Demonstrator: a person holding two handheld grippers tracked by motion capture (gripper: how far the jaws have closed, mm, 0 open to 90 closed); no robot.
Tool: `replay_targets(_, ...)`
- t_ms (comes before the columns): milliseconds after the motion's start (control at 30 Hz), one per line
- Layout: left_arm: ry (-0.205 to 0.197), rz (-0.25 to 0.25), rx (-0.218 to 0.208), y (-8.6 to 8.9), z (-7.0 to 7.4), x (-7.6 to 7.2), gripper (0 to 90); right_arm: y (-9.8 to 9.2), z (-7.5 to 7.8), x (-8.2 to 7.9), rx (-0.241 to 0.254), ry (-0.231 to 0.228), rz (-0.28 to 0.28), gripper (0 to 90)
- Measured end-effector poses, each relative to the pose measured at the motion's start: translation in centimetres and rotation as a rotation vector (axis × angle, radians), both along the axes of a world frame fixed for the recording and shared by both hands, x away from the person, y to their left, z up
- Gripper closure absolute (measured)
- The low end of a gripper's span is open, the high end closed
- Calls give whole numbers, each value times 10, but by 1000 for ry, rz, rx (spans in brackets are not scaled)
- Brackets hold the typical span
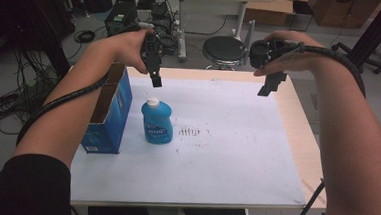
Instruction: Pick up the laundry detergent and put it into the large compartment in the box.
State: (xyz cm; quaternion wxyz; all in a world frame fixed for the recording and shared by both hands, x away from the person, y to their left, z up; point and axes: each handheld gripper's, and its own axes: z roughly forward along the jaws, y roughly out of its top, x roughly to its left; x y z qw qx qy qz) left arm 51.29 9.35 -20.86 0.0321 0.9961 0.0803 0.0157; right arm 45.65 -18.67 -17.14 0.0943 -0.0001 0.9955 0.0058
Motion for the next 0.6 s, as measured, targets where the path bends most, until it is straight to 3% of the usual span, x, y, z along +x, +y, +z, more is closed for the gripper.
replay_targets(267,-5,-6,-2,0,3,-3,2,0,-1,-1,-1,0,2,69)
replay_targets(600,-1,-13,-19,7,17,-22,2,0,-5,1,10,2,-1,69)
